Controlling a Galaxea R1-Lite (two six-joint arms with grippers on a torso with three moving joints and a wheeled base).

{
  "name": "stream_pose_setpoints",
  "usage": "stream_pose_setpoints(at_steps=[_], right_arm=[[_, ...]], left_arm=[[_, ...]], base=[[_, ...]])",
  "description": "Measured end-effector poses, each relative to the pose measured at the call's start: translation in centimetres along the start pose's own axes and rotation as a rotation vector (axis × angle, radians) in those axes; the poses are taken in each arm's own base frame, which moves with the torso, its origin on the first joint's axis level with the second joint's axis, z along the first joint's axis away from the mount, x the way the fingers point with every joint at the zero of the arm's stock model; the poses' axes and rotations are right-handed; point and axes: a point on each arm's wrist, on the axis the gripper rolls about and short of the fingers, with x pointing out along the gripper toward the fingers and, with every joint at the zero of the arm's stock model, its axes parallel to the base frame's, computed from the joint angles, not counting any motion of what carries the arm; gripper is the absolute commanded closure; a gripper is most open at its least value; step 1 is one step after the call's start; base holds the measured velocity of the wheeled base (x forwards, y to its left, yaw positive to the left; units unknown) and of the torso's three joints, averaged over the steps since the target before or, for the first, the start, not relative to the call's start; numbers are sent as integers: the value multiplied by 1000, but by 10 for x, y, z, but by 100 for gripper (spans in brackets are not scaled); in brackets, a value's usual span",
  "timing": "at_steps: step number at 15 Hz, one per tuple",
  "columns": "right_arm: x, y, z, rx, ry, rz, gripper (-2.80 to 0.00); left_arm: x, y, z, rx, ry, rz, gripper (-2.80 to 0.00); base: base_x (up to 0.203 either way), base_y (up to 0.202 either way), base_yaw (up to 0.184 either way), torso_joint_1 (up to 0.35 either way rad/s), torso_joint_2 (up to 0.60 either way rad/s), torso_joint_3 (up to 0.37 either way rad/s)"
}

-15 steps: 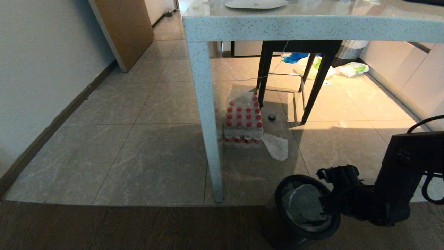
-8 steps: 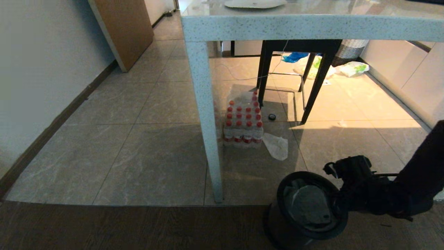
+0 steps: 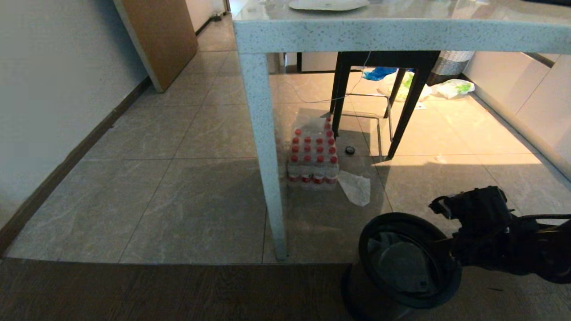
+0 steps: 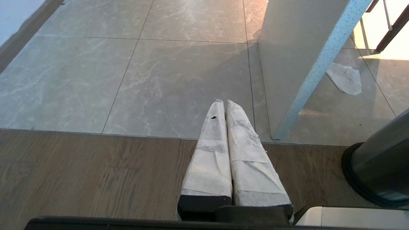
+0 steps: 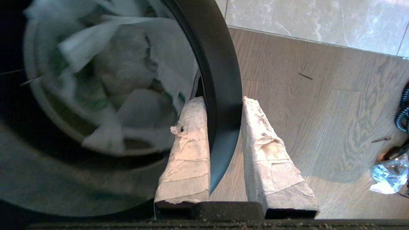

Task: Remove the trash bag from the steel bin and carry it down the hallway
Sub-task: Place the outer trash can on the ground

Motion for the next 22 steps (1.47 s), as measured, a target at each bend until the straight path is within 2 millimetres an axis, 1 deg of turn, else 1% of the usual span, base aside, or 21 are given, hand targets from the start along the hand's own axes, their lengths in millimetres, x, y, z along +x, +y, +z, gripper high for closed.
stream_pose_setpoints(at_steps=[6,10,14,17,19,22], right_arm=[[-62,-18,4,14,-93,31,0],[-108,-34,1,13,-166,27,0],[-151,-50,-4,18,-163,6,0],[-177,-67,-3,63,-183,-70,0],[-191,-74,-2,72,-185,-89,0],[-213,-82,3,80,-193,-94,0]], left_arm=[[0,0,0,0,0,0,0],[0,0,0,0,0,0,0],[0,0,0,0,0,0,0],[0,0,0,0,0,0,0],[0,0,0,0,0,0,0],[0,0,0,0,0,0,0]], base=[[0,0,0,0,0,0],[0,0,0,0,0,0],[0,0,0,0,0,0],[0,0,0,0,0,0],[0,0,0,0,0,0],[0,0,0,0,0,0]])
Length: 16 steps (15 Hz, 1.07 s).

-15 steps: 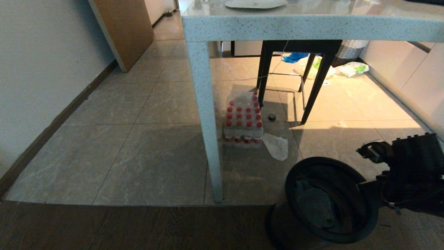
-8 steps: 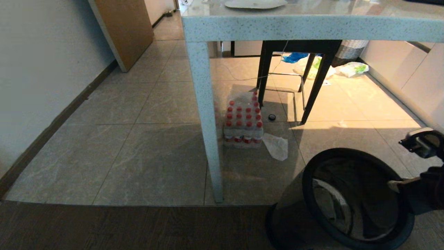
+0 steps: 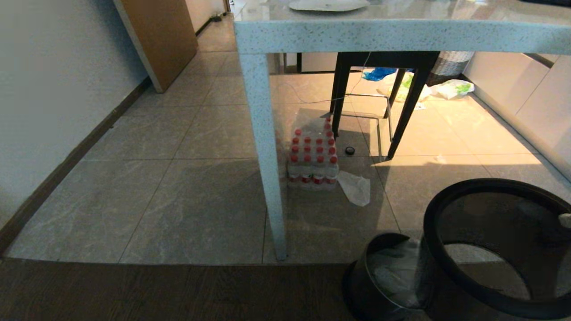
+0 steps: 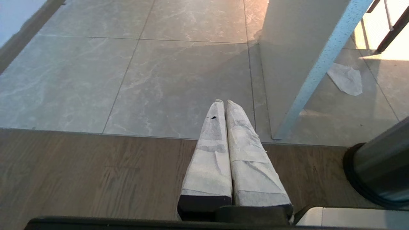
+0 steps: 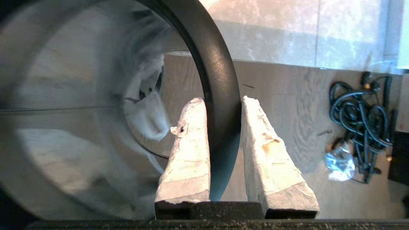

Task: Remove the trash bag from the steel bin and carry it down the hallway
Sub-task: Place the outer trash can on the ground

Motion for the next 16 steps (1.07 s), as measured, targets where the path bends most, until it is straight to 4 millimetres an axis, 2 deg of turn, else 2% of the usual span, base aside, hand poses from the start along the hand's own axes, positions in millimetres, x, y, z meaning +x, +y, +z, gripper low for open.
stream_pose_setpoints(at_steps=[3,12,16], right_arm=[[-9,-8,4,24,-9,-26,0],[-7,-21,8,88,0,-116,0],[-4,-33,12,135,13,-186,0]], left_arm=[[0,0,0,0,0,0,0],[0,0,0,0,0,0,0],[0,0,0,0,0,0,0]], base=[[0,0,0,0,0,0],[0,0,0,0,0,0],[0,0,0,0,0,0]])
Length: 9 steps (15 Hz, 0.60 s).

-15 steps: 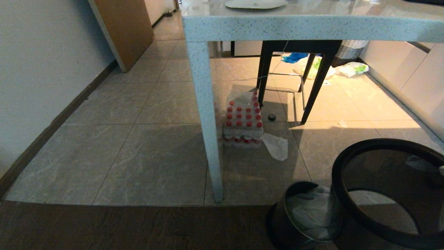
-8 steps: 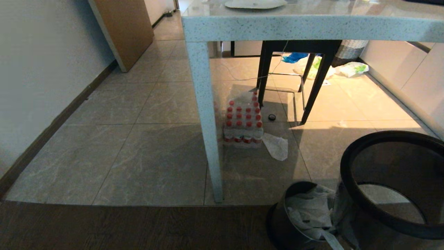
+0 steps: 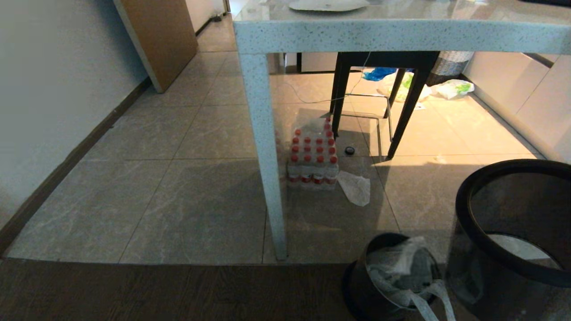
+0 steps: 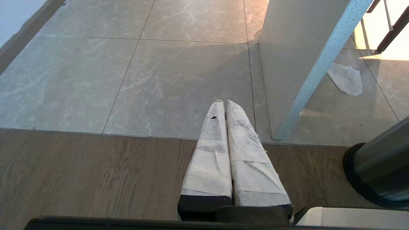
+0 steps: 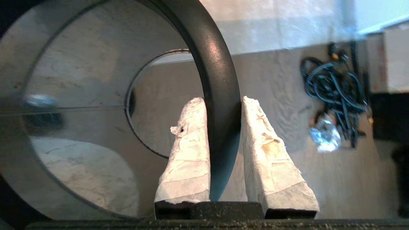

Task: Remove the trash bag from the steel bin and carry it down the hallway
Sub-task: Place the outer trash can on the ground

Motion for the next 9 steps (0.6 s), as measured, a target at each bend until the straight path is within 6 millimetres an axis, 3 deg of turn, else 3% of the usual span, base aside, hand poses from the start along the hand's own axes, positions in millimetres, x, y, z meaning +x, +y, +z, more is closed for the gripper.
stream_pose_setpoints(at_steps=[9], right_arm=[[15,-17,1,88,64,-116,0]], left_arm=[[0,0,0,0,0,0,0]], base=[[0,0,0,0,0,0]])
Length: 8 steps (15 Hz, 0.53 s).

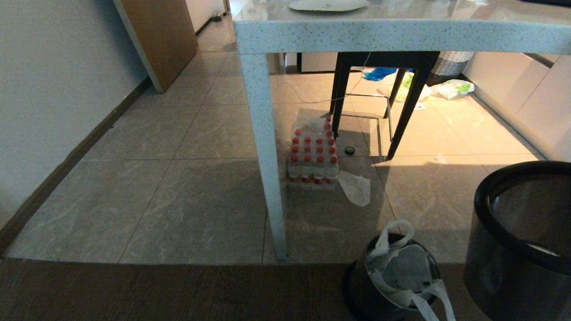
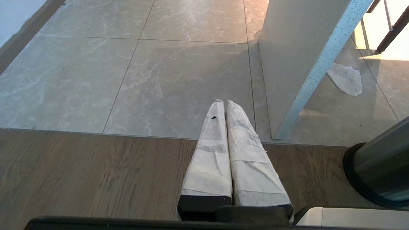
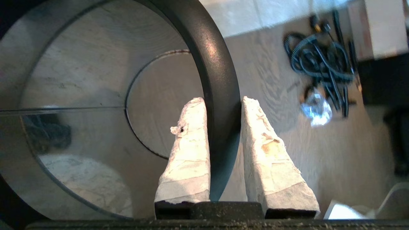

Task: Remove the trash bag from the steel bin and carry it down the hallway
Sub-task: Place the outer trash can on the ground

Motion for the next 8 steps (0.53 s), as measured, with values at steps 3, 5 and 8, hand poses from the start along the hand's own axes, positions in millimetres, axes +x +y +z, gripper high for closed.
stream_pose_setpoints(at_steps=[3,5,8], right_arm=[[13,-4,1,57,35,-38,0],[22,-3,0,119,66,-47,0],[40,-4,3,153,79,-68,0]], left_arm=[[0,0,0,0,0,0,0],[0,0,0,0,0,0,0],[0,0,0,0,0,0,0]], base=[[0,0,0,0,0,0],[0,0,0,0,0,0],[0,0,0,0,0,0]])
